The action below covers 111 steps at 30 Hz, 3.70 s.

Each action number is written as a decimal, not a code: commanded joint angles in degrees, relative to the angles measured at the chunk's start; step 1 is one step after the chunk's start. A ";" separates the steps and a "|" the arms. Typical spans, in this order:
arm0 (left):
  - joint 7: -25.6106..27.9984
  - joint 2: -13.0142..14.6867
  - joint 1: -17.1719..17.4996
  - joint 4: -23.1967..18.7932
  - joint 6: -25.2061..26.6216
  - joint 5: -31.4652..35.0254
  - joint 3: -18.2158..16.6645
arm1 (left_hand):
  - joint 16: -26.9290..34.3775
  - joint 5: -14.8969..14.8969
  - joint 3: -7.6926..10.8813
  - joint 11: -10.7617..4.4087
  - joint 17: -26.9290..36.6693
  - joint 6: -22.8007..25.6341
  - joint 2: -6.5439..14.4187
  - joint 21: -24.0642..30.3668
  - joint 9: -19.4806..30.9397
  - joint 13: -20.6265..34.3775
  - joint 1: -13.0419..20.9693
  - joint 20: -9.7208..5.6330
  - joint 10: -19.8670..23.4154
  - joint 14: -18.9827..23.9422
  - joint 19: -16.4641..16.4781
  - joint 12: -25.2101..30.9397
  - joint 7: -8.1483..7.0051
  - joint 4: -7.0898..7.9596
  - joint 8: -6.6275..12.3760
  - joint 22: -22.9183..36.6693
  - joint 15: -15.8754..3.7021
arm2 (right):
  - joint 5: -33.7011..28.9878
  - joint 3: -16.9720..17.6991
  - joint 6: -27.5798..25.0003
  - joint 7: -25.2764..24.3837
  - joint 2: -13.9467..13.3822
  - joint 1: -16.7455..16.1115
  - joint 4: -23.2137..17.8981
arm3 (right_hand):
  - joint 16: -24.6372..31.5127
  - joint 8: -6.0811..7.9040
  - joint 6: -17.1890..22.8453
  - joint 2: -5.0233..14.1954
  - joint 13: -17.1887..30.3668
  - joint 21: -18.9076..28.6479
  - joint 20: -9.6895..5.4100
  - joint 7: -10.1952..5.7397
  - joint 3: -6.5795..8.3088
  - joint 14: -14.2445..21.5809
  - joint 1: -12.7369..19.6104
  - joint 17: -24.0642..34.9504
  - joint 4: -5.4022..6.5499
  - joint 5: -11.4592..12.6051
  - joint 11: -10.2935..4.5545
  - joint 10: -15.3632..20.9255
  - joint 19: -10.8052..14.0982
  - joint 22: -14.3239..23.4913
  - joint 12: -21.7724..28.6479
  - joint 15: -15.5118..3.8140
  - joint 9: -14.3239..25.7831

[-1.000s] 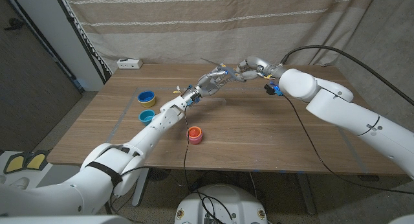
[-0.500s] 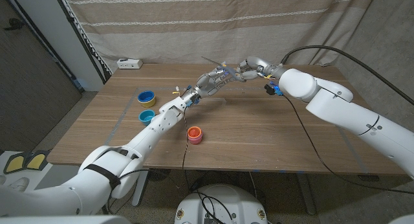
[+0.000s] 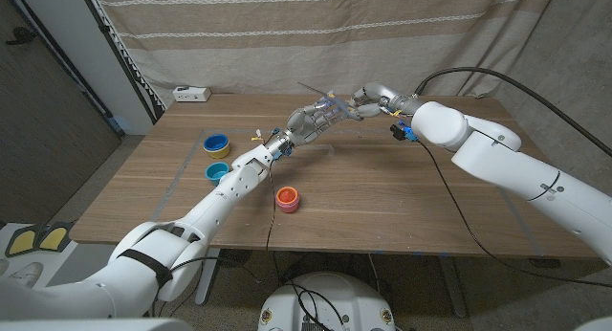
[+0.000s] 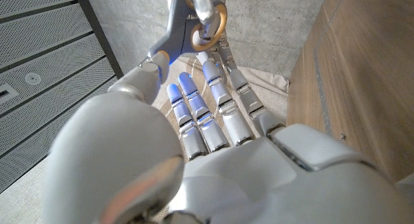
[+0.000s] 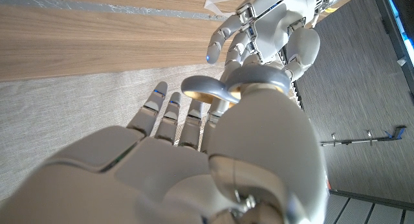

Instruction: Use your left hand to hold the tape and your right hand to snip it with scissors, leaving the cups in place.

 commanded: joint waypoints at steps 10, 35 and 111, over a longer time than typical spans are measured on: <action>2.74 2.49 2.36 -7.74 -2.67 -1.00 -1.08 | -0.19 0.34 0.18 -0.08 0.35 0.51 0.00 -1.06 0.21 0.04 -1.46 -6.29 0.09 -1.68 -1.02 -0.30 -0.04 0.26 -0.08 0.11 -6.91 | 5.37 3.87 1.90 -3.06 0.34 -2.93 0.79 | 0.22 1.44 3.70 0.67 0.13 0.03 0.37 1.32 0.28 1.15 -0.64 0.12 0.59 -0.09 1.19 1.77 -0.10 0.27 0.37 -0.36 0.60; 5.60 5.97 3.68 -11.69 -1.31 -1.76 -0.78 | 0.14 0.26 -0.02 -0.03 0.59 1.28 0.05 -3.33 -0.15 -0.53 -2.93 -8.06 0.15 -2.77 0.56 -0.51 0.04 0.03 -0.67 -0.07 -7.05 | 13.76 7.36 5.25 -6.47 1.10 -5.70 2.97 | 0.93 3.87 1.85 0.35 -0.41 0.34 1.25 -0.27 -0.13 5.49 -2.86 0.13 1.01 0.37 1.67 8.79 0.89 0.39 1.99 -1.64 1.03; 15.21 12.09 9.21 -22.68 -1.85 -1.50 -1.00 | 0.48 1.00 1.25 -0.06 0.48 2.08 0.85 -6.97 -0.83 0.14 -3.97 -5.40 3.84 -3.41 -3.02 1.54 0.01 0.12 -1.63 0.80 -7.10 | 42.07 13.92 10.17 -0.28 -1.77 -9.82 6.51 | 32.42 10.29 -4.96 1.74 54.94 16.55 -5.58 -0.92 -0.28 14.43 -5.00 41.26 1.37 2.71 -5.28 2.79 10.27 12.95 43.15 -13.42 -2.70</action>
